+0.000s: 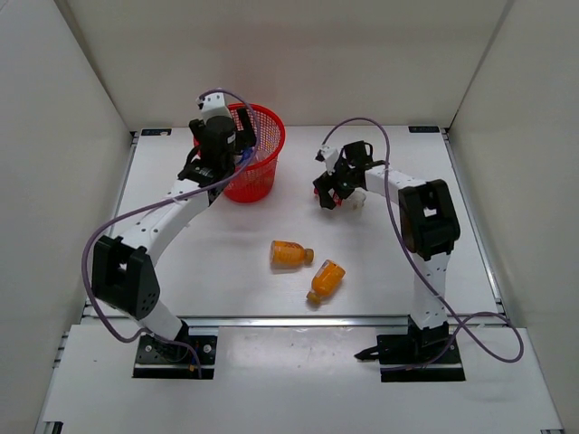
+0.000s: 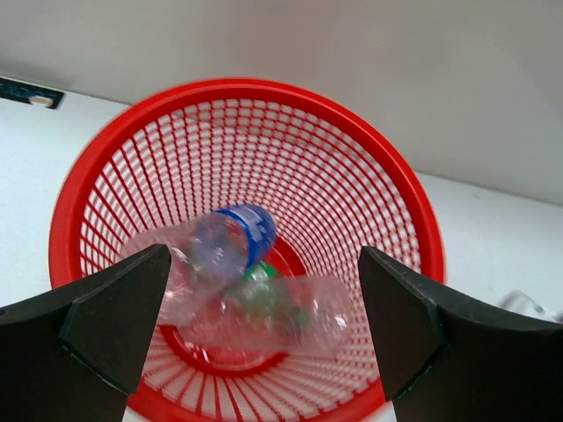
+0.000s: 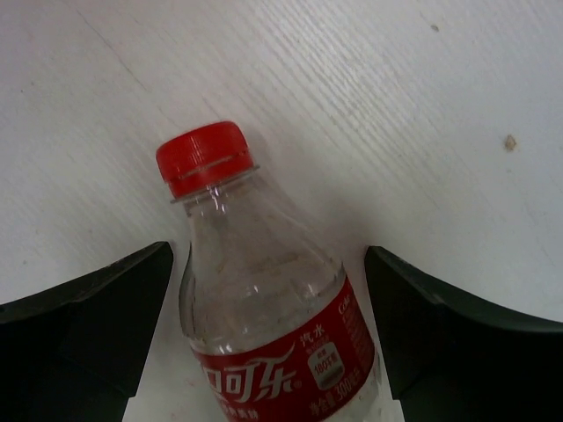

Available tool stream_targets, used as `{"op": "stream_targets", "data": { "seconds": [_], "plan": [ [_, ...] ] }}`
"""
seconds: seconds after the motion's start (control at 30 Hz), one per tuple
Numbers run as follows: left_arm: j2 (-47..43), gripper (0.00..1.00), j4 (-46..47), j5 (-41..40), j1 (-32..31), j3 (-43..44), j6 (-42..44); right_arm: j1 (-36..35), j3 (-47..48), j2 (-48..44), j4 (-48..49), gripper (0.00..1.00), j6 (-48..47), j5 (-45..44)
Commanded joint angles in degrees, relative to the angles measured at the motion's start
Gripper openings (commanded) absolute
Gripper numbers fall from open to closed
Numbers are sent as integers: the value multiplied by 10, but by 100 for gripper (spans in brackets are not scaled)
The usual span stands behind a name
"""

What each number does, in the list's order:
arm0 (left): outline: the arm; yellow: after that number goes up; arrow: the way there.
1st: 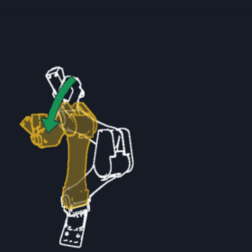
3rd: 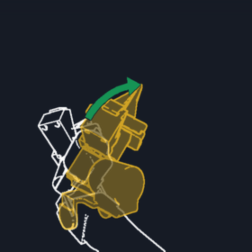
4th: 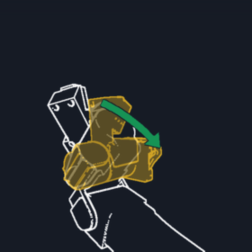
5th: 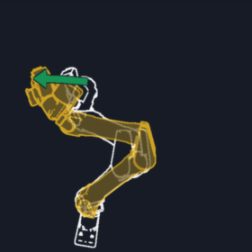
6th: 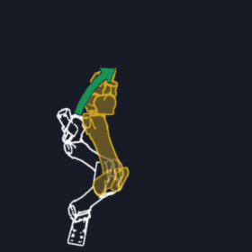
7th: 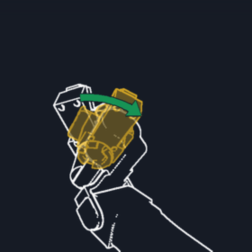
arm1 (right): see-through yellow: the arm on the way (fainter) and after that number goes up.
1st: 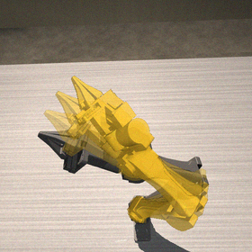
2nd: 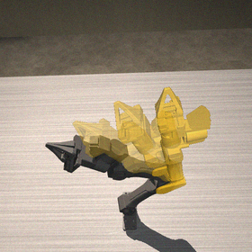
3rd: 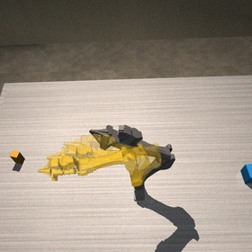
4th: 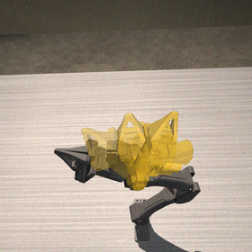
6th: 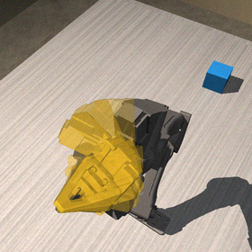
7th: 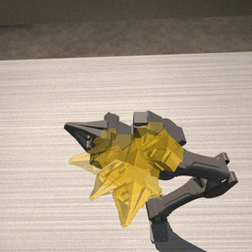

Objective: Put the plastic bottles in the bin

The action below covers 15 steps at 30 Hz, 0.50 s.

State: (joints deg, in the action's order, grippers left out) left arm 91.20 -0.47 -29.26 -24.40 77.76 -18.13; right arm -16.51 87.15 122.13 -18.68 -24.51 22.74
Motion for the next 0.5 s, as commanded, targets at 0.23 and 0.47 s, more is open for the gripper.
{"op": "stream_targets", "data": {
  "seconds": [0.23,0.47],
  "plan": [
    [-295,99,-137,-15,-64,-208,-102,18,-137,-131,95,57,51,-33],
    [-423,99,-330,50,-41,-334,-163,25,-45,-185,61,23,108,2]
  ]
}}
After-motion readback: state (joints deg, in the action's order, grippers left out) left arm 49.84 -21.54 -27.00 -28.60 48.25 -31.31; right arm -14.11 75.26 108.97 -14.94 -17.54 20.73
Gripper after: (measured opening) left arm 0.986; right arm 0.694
